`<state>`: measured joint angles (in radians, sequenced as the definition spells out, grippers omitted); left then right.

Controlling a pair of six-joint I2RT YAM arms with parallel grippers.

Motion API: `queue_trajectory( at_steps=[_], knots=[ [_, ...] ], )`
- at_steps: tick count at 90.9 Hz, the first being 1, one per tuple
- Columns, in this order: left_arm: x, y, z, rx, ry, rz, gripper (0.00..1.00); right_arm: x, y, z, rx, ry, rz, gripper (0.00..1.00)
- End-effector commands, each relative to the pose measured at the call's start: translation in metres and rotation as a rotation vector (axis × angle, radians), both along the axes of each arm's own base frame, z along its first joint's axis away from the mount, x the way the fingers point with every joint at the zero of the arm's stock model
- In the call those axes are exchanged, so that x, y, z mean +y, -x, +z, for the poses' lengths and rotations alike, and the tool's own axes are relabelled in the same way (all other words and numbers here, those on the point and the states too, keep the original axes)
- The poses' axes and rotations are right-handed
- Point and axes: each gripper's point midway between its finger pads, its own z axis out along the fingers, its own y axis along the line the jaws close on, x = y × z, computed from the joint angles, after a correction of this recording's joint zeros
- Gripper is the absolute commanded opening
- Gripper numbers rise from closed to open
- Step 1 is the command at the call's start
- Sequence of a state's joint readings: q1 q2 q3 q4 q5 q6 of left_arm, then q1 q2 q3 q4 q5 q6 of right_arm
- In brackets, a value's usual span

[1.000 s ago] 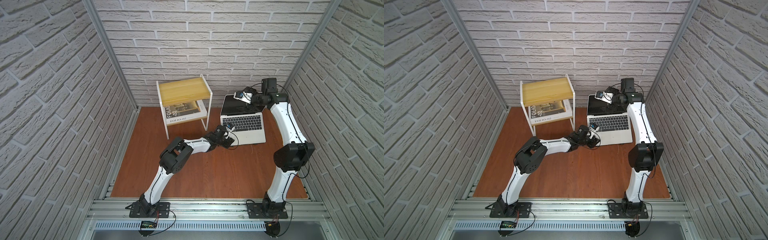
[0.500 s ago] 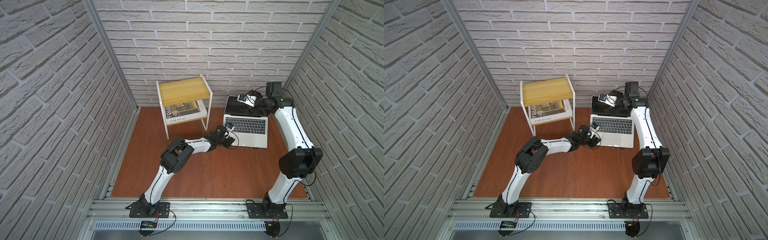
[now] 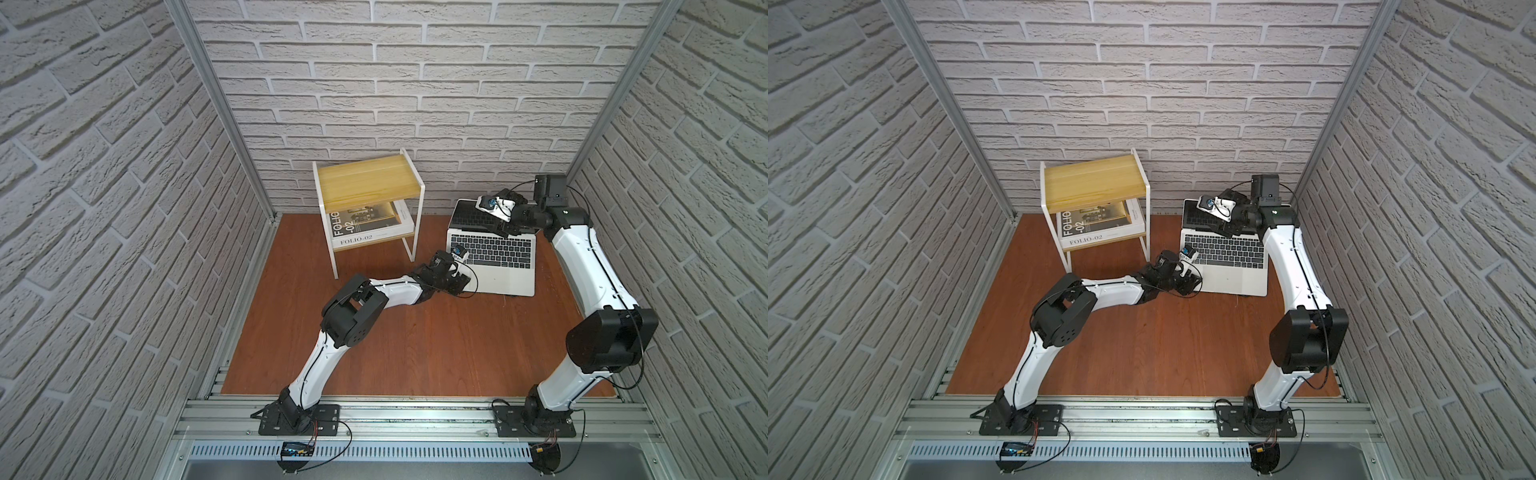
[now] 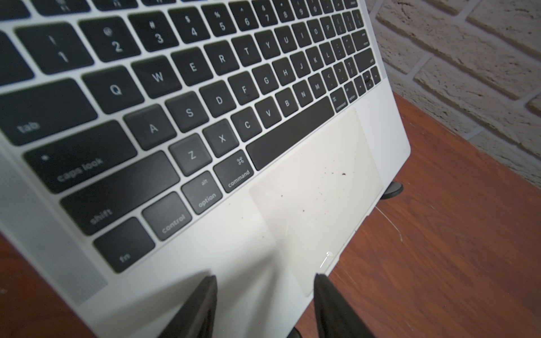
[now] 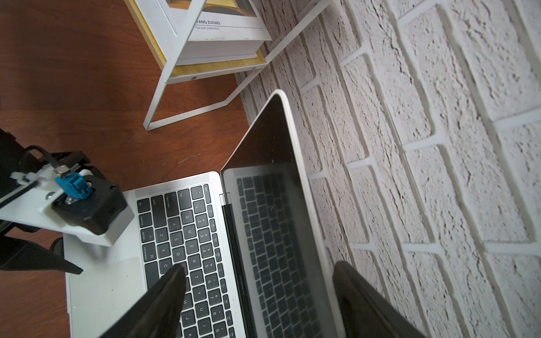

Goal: Close the laptop lid and set it aside
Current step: Close the lid of the laptop.

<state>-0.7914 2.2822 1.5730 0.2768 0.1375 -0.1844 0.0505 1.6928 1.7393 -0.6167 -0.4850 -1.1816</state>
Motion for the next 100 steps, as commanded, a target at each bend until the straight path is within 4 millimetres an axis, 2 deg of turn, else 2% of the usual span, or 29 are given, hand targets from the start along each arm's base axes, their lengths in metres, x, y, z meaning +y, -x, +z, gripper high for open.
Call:
queue_trajectory(
  at_steps=[1,62,100],
  knots=[
    [0.028,-0.008,-0.060,0.082,-0.123,0.095,0.57,0.001,0.025,-0.031,0.162,-0.028,-0.026,0.81],
    [0.026,-0.003,-0.048,0.082,-0.089,0.106,0.61,-0.004,0.066,-0.057,0.228,-0.091,-0.114,0.79],
    [0.026,-0.001,-0.039,0.075,-0.081,0.116,0.67,-0.007,0.078,-0.067,0.290,-0.113,-0.160,0.80]
  ],
)
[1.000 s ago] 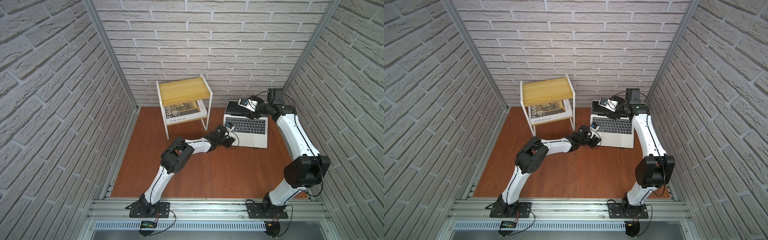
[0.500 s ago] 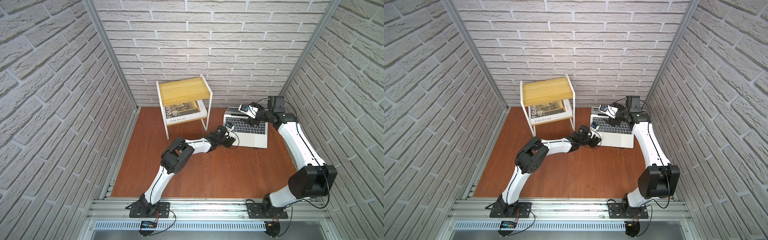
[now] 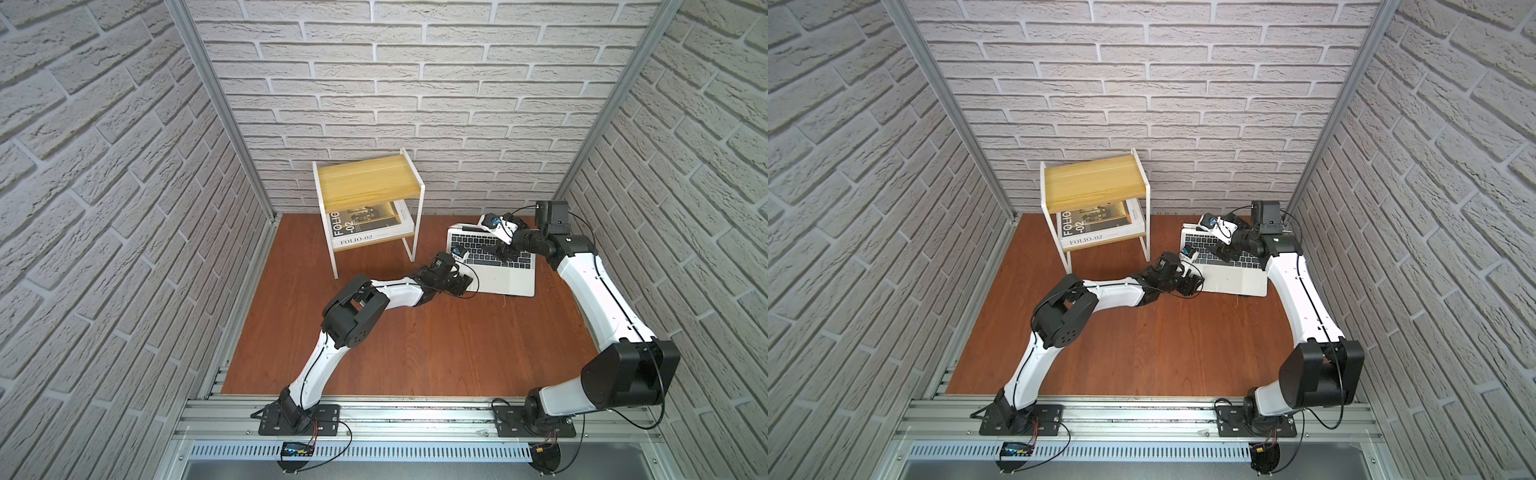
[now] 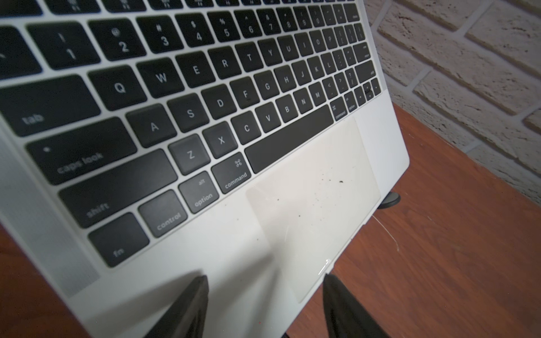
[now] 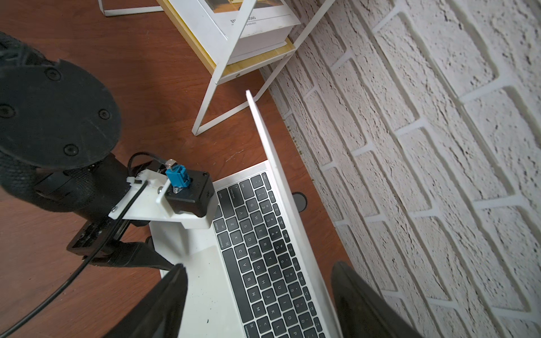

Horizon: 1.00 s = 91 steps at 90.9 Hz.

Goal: Close the laptop lid and set it aside
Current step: Close the lid of the laptop.

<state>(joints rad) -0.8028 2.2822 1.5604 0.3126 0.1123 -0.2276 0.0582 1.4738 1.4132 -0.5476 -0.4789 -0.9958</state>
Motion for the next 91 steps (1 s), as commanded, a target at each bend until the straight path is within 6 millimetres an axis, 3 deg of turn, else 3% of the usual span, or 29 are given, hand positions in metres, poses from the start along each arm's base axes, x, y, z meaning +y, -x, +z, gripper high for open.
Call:
queue_trajectory(
  at_steps=[1,54,73,91],
  knots=[
    [0.030,-0.002,-0.041,0.072,-0.109,0.084,0.67,-0.006,0.021,-0.034,0.162,0.001,-0.051,0.80],
    [0.036,0.004,-0.014,0.061,-0.092,0.082,0.73,-0.014,0.041,-0.068,0.210,-0.037,-0.149,0.80],
    [0.046,0.023,0.010,0.090,-0.069,0.083,0.86,-0.017,0.037,-0.064,0.206,-0.027,-0.166,0.80],
    [0.071,0.051,0.011,0.149,-0.109,0.100,0.89,-0.016,0.035,-0.064,0.212,-0.035,-0.170,0.79]
  ],
)
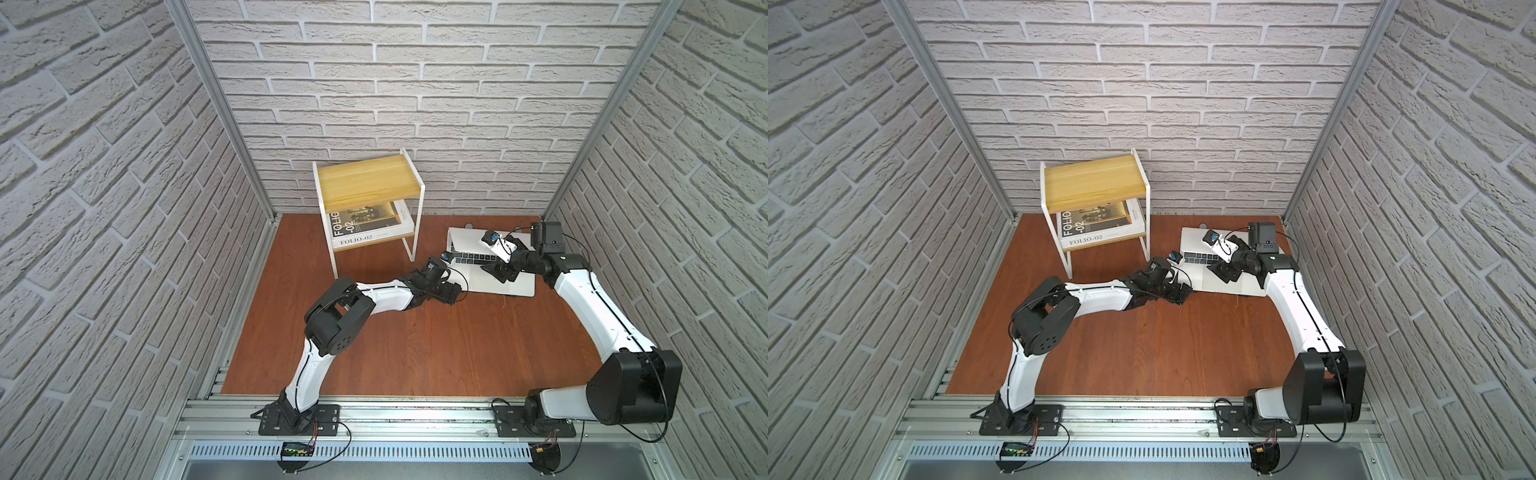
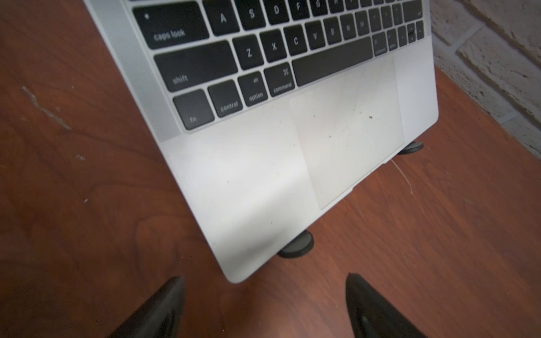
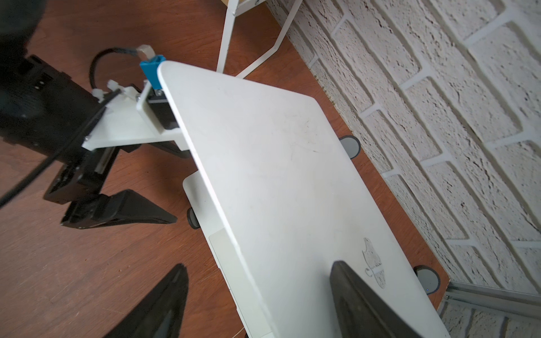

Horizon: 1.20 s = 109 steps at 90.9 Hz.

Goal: Close the laptop lid and set it aside
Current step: Close the lid of the laptop.

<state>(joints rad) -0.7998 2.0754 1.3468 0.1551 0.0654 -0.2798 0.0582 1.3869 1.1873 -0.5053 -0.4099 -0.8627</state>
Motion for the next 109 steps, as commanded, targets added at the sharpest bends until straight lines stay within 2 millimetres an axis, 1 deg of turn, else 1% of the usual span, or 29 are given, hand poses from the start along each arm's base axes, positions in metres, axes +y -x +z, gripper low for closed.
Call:
queue_trajectory(
  at_steps=[1,7,12,17,27,33,41,45,50,56,61,64,67,73,75,77,80,81,86,94,101,103,105,109],
  knots=[
    [0.018,0.012,0.017,0.016,-0.002,0.033,0.89,-0.004,0.006,-0.007,0.057,-0.003,-0.037,0.79],
    [0.031,0.020,0.017,0.026,-0.025,0.056,0.90,-0.005,0.006,-0.008,0.060,-0.003,-0.040,0.79],
    [0.042,0.027,0.021,0.026,-0.033,0.068,0.90,-0.004,0.007,-0.009,0.064,-0.004,-0.041,0.79],
    [0.052,0.036,0.022,0.036,-0.048,0.073,0.91,-0.004,0.008,-0.010,0.072,-0.005,-0.042,0.79],
    [0.068,0.054,0.041,0.040,-0.037,0.064,0.91,-0.005,0.012,-0.010,0.078,-0.005,-0.047,0.78],
    [0.074,0.063,0.062,0.023,-0.012,0.050,0.91,-0.004,0.016,-0.011,0.077,-0.006,-0.050,0.78],
    [0.083,0.065,0.102,-0.035,0.028,0.041,0.93,-0.003,0.022,-0.013,0.084,-0.014,-0.067,0.78],
    [0.086,0.064,0.124,-0.069,0.059,0.038,0.94,-0.003,0.025,-0.018,0.098,-0.017,-0.084,0.78],
    [0.091,0.060,0.150,-0.105,0.101,0.036,0.97,-0.003,0.027,-0.023,0.103,-0.017,-0.105,0.79],
    [0.096,0.050,0.179,-0.141,0.160,0.033,0.98,-0.004,0.029,-0.028,0.114,-0.031,-0.142,0.79],
    [0.097,0.040,0.196,-0.159,0.199,0.031,0.98,-0.004,0.032,-0.031,0.127,-0.051,-0.176,0.78],
    [0.095,0.032,0.202,-0.162,0.213,0.032,0.98,-0.004,0.033,-0.032,0.137,-0.066,-0.195,0.78],
    [0.093,0.025,0.201,-0.151,0.214,0.030,0.98,-0.004,0.034,-0.033,0.143,-0.083,-0.213,0.78],
    [0.082,0.012,0.210,-0.144,0.232,0.008,0.98,-0.002,0.036,-0.037,0.160,-0.114,-0.241,0.78],
    [0.077,0.007,0.207,-0.132,0.231,0.002,0.98,-0.001,0.036,-0.037,0.161,-0.122,-0.247,0.78],
    [0.073,0.003,0.209,-0.129,0.237,-0.004,0.98,-0.001,0.036,-0.037,0.168,-0.134,-0.262,0.77],
    [0.065,-0.003,0.201,-0.108,0.237,-0.011,0.98,0.000,0.037,-0.038,0.180,-0.154,-0.281,0.77],
    [0.062,-0.005,0.201,-0.107,0.240,-0.012,0.98,0.000,0.037,-0.039,0.184,-0.158,-0.287,0.77],
    [0.055,-0.016,0.193,-0.096,0.240,0.005,0.97,0.000,0.037,-0.038,0.192,-0.177,-0.314,0.77],
    [0.046,-0.029,0.183,-0.107,0.246,0.024,0.97,-0.002,0.036,-0.035,0.210,-0.207,-0.366,0.78],
    [0.033,-0.036,0.172,-0.084,0.235,0.010,0.97,-0.001,0.037,-0.036,0.246,-0.225,-0.396,0.79],
    [0.029,-0.036,0.165,-0.071,0.219,0.003,0.97,-0.001,0.037,-0.036,0.259,-0.230,-0.405,0.79],
    [0.024,-0.036,0.166,-0.074,0.214,-0.008,0.97,-0.001,0.038,-0.037,0.274,-0.232,-0.415,0.79],
    [0.017,-0.036,0.158,-0.072,0.184,-0.024,0.97,-0.001,0.039,-0.039,0.296,-0.234,-0.433,0.79]
  ],
)
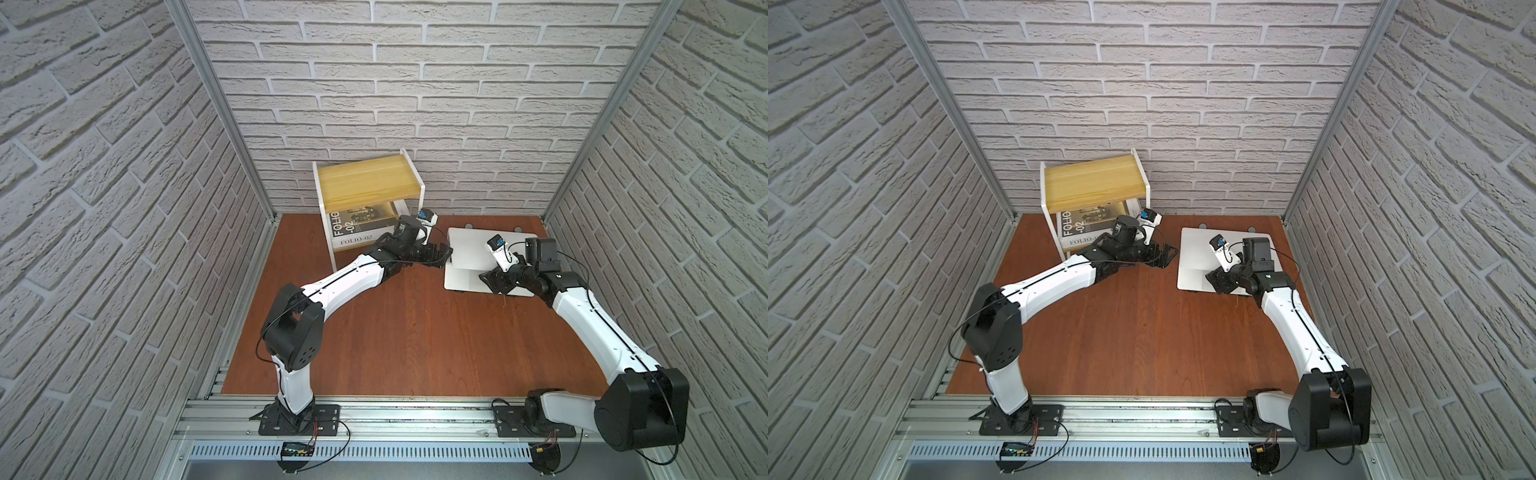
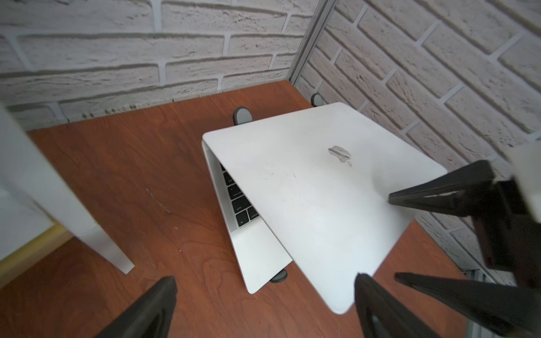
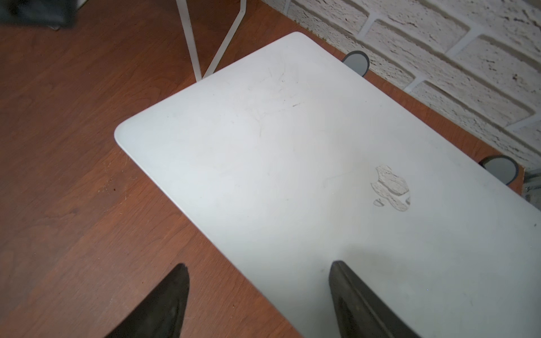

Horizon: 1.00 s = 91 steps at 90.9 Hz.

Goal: Close the laptop lid and set it aside
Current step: Close the lid of the laptop.

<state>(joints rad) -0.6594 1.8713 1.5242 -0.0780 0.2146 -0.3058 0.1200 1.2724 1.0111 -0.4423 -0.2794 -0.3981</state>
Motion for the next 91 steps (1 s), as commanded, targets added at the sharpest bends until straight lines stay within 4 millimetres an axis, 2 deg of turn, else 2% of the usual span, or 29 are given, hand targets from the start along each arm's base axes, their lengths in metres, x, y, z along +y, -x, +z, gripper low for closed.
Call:
queue_trajectory(
  at_steps=[1,13,26,49,57,65,79,91],
  knots=[
    [-0.027,-0.001,0.013,-0.040,0.004,-0.055,0.97,-0.001,0.012,-0.012,0.128,-0.047,-0.087,0.79],
    [-0.041,-0.005,-0.008,-0.019,-0.029,-0.065,0.98,0.000,0.017,-0.008,0.161,-0.086,-0.133,0.79],
    [-0.044,-0.009,-0.030,0.017,-0.046,-0.056,0.98,-0.012,0.017,0.019,0.133,-0.124,-0.274,0.79],
    [-0.041,-0.011,-0.051,0.043,-0.079,-0.036,0.97,-0.071,0.032,0.100,-0.021,-0.175,-0.664,0.90],
    [-0.038,-0.012,-0.058,0.053,-0.090,-0.031,0.97,-0.095,0.032,0.115,-0.052,-0.244,-0.790,0.98],
    [-0.035,-0.014,-0.065,0.063,-0.094,-0.018,0.97,-0.116,0.022,0.111,-0.002,-0.291,-0.857,0.98],
    [-0.029,-0.017,-0.083,0.087,-0.101,0.014,0.97,-0.135,-0.010,0.079,0.132,-0.298,-0.880,0.98],
    [-0.025,-0.020,-0.100,0.112,-0.093,0.038,0.97,-0.151,-0.033,0.049,0.172,-0.248,-0.888,0.98]
  ],
)
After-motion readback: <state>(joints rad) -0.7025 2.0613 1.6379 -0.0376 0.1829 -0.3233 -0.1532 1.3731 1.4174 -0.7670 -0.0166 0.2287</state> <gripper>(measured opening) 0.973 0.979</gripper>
